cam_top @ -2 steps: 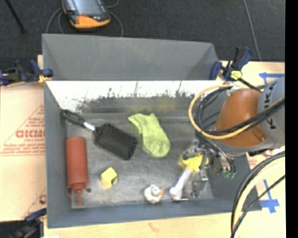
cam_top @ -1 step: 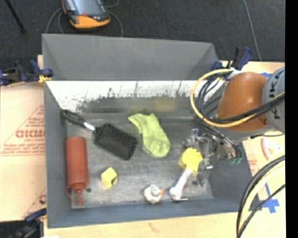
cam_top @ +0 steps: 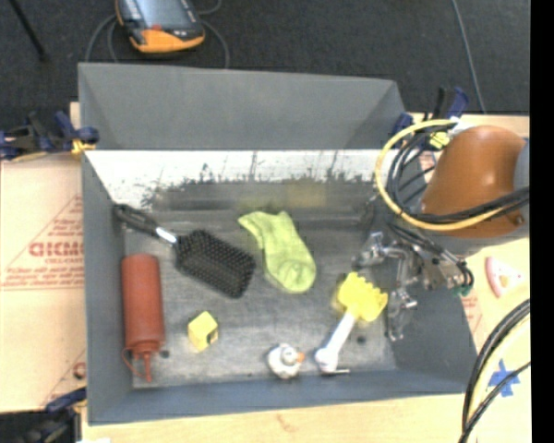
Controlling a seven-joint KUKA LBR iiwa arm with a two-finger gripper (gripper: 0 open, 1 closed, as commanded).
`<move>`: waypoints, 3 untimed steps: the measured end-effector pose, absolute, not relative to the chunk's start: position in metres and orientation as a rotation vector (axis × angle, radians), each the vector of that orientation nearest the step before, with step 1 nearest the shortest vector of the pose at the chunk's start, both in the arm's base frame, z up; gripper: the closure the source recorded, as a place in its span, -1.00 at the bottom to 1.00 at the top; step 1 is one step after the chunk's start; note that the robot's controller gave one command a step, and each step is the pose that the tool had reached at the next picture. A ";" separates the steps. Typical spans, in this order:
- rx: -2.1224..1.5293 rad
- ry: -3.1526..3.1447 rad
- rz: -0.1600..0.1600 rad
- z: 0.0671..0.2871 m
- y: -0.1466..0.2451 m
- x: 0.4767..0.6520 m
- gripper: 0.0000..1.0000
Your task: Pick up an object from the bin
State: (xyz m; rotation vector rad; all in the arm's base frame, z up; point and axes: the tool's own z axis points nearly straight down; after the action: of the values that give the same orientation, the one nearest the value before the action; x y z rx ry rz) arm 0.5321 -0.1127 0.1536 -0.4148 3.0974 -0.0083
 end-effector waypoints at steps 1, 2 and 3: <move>0.202 3.125 0.003 0.076 -0.103 0.568 1.00; 0.201 3.125 0.002 0.076 -0.103 0.568 1.00; 0.164 3.110 -0.006 0.077 -0.101 0.546 1.00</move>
Offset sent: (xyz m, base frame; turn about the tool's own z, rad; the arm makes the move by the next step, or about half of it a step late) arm 0.0000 0.0000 0.0000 0.0000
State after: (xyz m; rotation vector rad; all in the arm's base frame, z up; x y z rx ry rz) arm 0.5464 -0.1013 0.0768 0.1641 3.1101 -0.0062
